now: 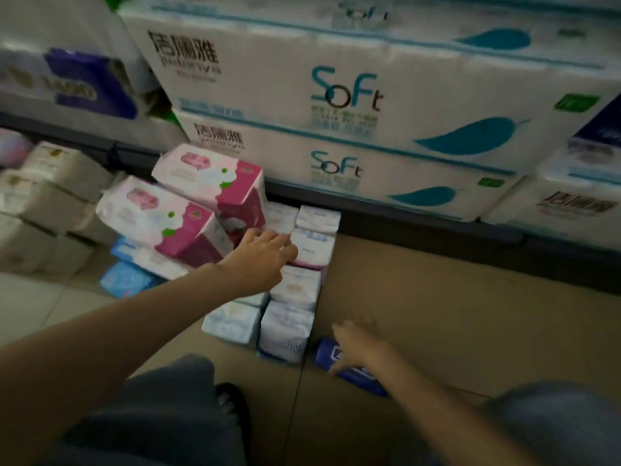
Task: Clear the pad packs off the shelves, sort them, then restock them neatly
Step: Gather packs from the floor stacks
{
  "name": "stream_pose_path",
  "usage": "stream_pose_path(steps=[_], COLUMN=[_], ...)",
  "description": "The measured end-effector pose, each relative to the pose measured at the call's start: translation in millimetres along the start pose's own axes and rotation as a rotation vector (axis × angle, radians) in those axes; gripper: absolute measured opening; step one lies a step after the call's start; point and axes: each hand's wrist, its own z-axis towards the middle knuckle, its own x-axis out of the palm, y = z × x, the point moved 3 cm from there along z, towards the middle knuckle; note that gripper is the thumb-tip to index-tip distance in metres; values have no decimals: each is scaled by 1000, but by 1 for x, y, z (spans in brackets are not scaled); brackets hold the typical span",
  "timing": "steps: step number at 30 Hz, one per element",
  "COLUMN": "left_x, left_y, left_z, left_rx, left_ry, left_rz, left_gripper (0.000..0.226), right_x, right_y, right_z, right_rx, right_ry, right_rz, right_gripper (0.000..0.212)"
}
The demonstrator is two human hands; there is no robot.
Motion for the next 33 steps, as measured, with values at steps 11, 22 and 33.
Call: stream_pose_path(steps=[11, 22, 33], left_x=[-32, -245, -405], left_y=[5, 77, 160], left_z=[17, 0, -42], left_rx=[78, -8, 221], left_ry=[106, -356, -934], left_rz=[-637, -1315, -1415], left_gripper=[68, 28, 47], right_x=[-110, -359, -475], right_y=[-40, -27, 21], right_z=[-25, -222, -329], right_rx=[-81, -399, -249], right_ry=[65, -804, -1780], right_rz=[440, 669, -508], right_gripper=[46, 54, 84])
